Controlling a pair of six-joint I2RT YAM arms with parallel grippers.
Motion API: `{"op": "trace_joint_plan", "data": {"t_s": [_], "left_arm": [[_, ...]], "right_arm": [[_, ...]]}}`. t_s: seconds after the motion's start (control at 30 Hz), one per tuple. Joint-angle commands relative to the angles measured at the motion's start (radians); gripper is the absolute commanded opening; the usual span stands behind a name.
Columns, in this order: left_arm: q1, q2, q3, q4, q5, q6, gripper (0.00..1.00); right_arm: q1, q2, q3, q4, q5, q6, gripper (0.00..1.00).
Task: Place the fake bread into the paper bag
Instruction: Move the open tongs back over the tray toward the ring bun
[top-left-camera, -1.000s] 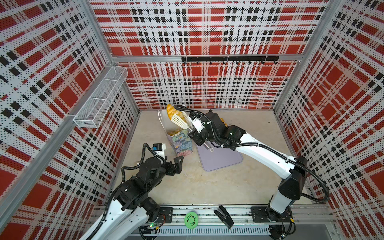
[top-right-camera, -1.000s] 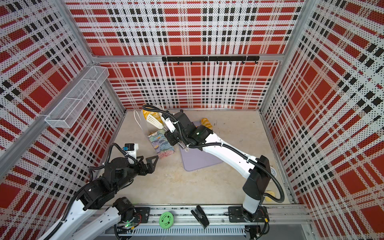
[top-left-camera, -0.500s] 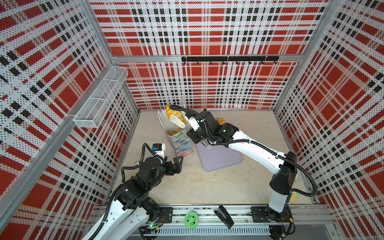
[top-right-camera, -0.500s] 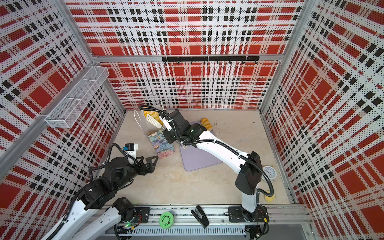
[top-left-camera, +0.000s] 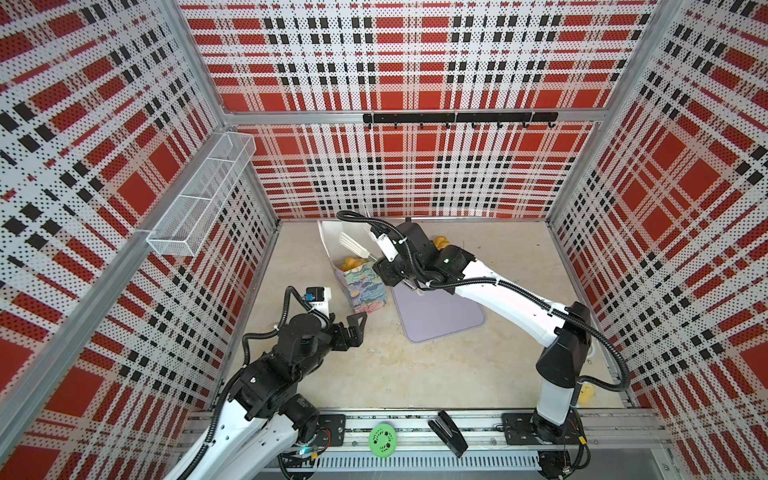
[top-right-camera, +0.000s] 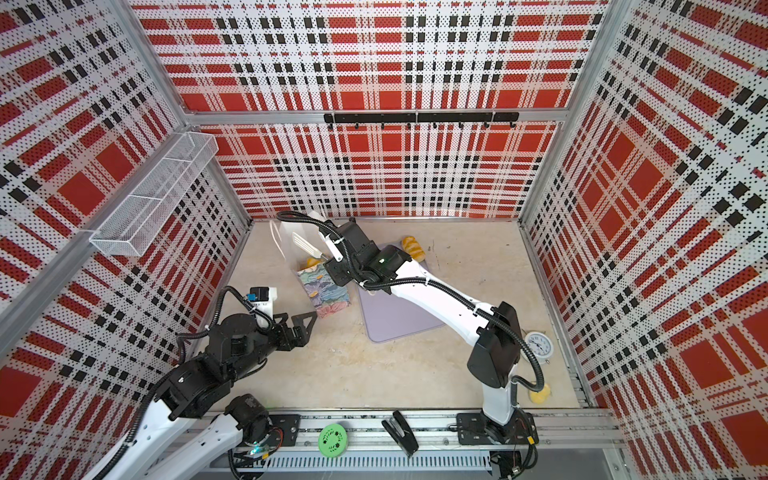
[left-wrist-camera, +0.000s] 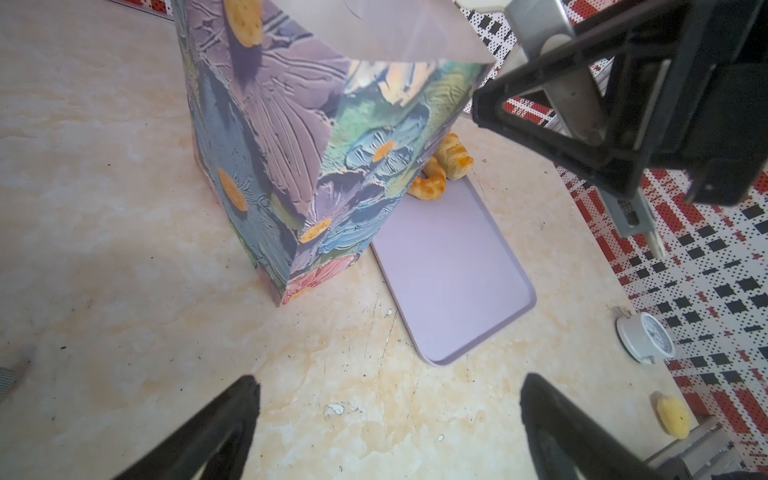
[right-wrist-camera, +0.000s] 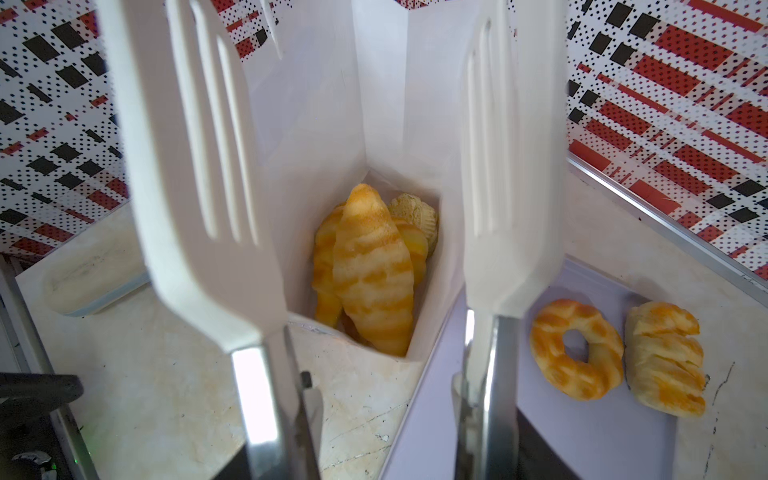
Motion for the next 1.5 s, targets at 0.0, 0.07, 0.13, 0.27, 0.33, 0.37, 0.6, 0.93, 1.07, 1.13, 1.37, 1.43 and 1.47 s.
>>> {"op": "trace_joint_plan", "data": {"t_s": [0.0, 0.07, 0.13, 0.27, 0.33, 0.37, 0.6, 0.93, 1.07, 1.13, 1.37, 1.43, 1.47], "left_arm": [[0.004, -0.012, 0.006, 0.002, 0.002, -0.007, 0.99], [0.003, -0.017, 0.004, 0.0, 0.003, -0.01, 1.0], [-0.005, -0.021, 0.002, -0.002, -0.001, -0.014, 0.99], [-0.029, -0.032, -0.003, -0.008, -0.027, -0.021, 1.0], [-0.049, -0.038, -0.001, -0.012, -0.052, -0.028, 0.99], [-0.061, -0.042, 0.0, -0.014, -0.066, -0.03, 0.99], [-0.205, -0.033, -0.004, -0.019, -0.207, -0.056, 0.99], [-0.465, 0.072, -0.026, -0.01, -0.441, -0.123, 0.99], [-0.515, 0.129, -0.039, 0.022, -0.47, -0.142, 0.99], [-0.531, 0.161, -0.049, 0.045, -0.471, -0.153, 0.99], [-0.552, 0.247, -0.104, 0.158, -0.431, -0.184, 0.99], [-0.553, 0.273, -0.117, 0.192, -0.416, -0.192, 0.99], [-0.553, 0.286, -0.123, 0.209, -0.408, -0.194, 0.99]], "right_arm": [[0.001, -0.068, 0.002, 0.05, 0.013, -0.018, 0.6], [0.002, -0.104, -0.035, 0.06, 0.023, -0.017, 0.6], [0.002, -0.153, -0.089, 0.078, 0.033, -0.015, 0.6], [0.002, -0.249, -0.207, 0.106, 0.056, -0.011, 0.61], [0.002, -0.296, -0.266, 0.117, 0.057, -0.007, 0.61], [0.002, -0.319, -0.295, 0.121, 0.078, -0.001, 0.61], [-0.008, -0.476, -0.492, 0.141, 0.161, 0.028, 0.62], [-0.123, -0.669, -0.75, 0.124, 0.162, 0.105, 0.63], [-0.179, -0.722, -0.83, 0.102, 0.159, 0.128, 0.63], [-0.203, -0.742, -0.866, 0.099, 0.162, 0.136, 0.63], [-0.244, -0.76, -0.933, 0.075, 0.189, 0.144, 0.64], [-0.258, -0.749, -0.943, 0.063, 0.19, 0.144, 0.64], [-0.268, -0.743, -0.946, 0.059, 0.181, 0.146, 0.64]]}}
